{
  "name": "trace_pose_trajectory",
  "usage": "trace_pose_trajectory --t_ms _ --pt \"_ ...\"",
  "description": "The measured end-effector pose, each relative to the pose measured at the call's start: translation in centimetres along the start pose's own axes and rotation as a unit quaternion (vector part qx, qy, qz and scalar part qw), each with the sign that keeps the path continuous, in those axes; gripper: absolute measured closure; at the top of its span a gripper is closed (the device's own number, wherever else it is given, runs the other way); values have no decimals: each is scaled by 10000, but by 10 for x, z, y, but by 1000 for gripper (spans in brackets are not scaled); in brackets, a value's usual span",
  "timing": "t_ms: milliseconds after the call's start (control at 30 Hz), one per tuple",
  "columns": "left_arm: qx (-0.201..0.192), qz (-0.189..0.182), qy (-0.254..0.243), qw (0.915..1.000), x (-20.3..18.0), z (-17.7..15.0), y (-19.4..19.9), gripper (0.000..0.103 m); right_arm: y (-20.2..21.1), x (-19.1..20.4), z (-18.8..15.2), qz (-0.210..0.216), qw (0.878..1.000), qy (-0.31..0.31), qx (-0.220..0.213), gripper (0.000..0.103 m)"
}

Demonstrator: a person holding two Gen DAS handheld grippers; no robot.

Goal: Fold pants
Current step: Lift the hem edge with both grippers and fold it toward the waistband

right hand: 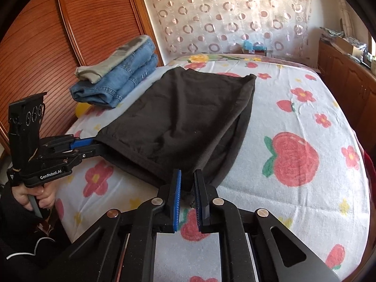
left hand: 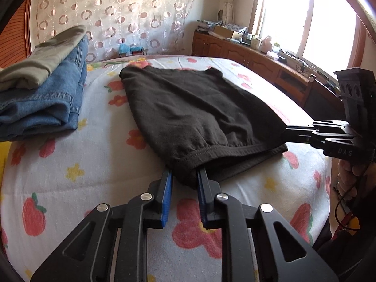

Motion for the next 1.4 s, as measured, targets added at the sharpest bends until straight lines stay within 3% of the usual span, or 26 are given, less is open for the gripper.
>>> trace_pose_trajectory --t_ms 500,600,667,900,1200,1400 --pt "84 -7 89 9999 3 -6 -6 82 16 2 3 -216 9997 28 -125 92" --pt "81 -5 88 9999 3 -6 -6 82 17 2 3 -290 9995 21 -151 66" --pt "77 -4 82 9999 3 -6 -6 82 13 -1 2 -327 9994 -30 -104 59" --pt "79 -1 79 9999 3 -7 -6 82 -12 -9 -4 -368 9987 -299 163 59" --pt "77 -1 84 9999 3 -7 -6 82 -20 9 -1 -460 9986 95 222 59" --pt "15 24 48 10000 1 -5 -4 83 -21 7 -3 -336 9992 87 192 82"
Point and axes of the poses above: each gripper's, at about its wrist camera, not at the fingertips, and y roughly against the way its jaws point, x to its left, z to its top, the point moved 9 cm from there along -y, roughly the way its jaws point, and after that the axes turned 3 degrees about y, right-handed, at the moved point
